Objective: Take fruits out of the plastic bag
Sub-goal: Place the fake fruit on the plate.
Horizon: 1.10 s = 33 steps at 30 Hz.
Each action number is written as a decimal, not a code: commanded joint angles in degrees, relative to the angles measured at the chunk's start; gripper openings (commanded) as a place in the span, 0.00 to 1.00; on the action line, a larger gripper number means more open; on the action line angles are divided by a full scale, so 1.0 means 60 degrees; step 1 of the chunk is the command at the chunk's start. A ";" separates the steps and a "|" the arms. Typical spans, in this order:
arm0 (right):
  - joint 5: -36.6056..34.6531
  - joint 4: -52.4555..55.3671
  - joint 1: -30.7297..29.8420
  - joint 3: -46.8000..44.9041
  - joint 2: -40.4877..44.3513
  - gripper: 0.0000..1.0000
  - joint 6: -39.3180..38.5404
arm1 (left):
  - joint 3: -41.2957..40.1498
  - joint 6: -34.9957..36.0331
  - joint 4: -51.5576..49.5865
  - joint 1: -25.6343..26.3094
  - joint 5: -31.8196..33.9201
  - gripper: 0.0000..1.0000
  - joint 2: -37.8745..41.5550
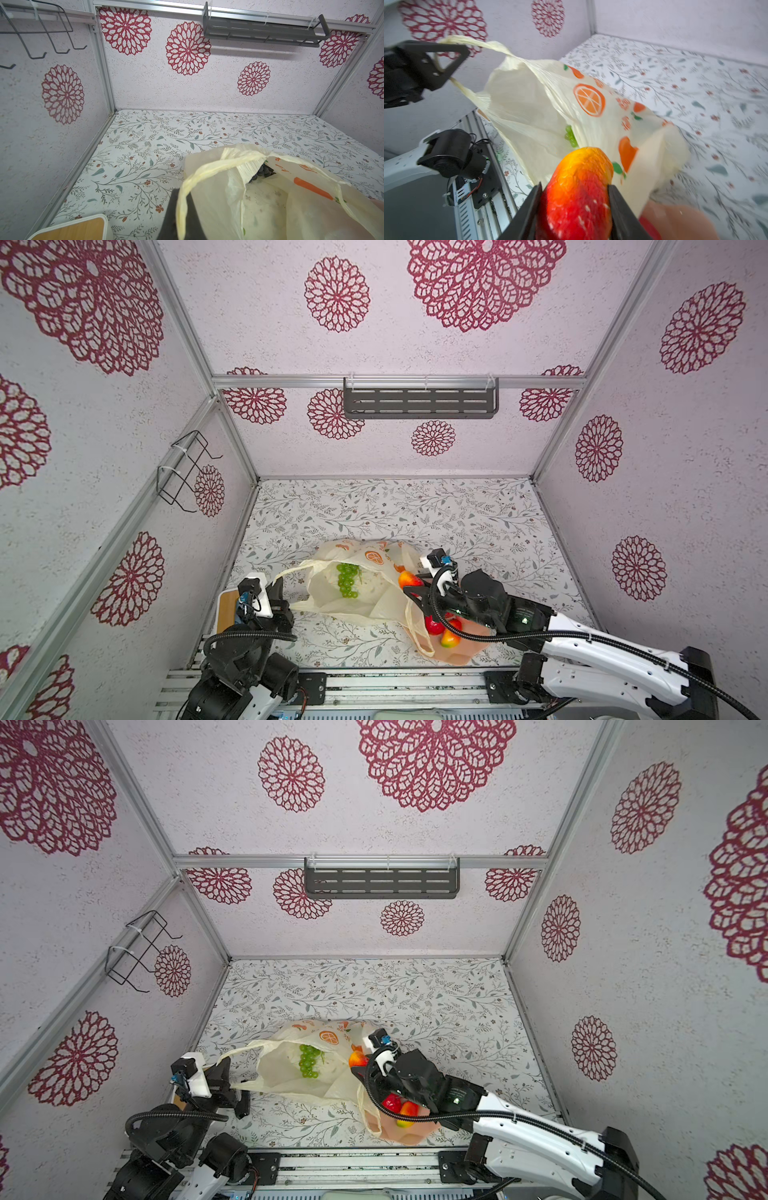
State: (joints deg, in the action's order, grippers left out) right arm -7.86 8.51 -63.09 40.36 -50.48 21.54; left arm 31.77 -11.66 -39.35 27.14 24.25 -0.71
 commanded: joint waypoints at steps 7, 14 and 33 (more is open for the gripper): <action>-0.1797 0.4546 -0.0017 -0.0460 0.1493 0.34 0.4379 | 0.0037 -0.0091 0.0001 -0.0099 0.0287 0.00 0.0060; -0.1494 0.6824 -0.0017 -0.0406 0.1766 0.36 0.5944 | 0.0035 -0.0106 0.0003 -0.0097 0.0272 0.00 0.0089; -0.1083 0.7268 -0.0017 -0.1200 0.1717 0.45 0.6749 | 0.0096 -0.0136 -0.0103 -0.0093 0.0201 0.00 0.0085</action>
State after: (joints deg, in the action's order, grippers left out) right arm -14.09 51.09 -63.09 32.95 -40.12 60.16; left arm 31.77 -12.25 -39.42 27.09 25.19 -0.71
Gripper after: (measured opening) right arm 0.462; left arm 0.043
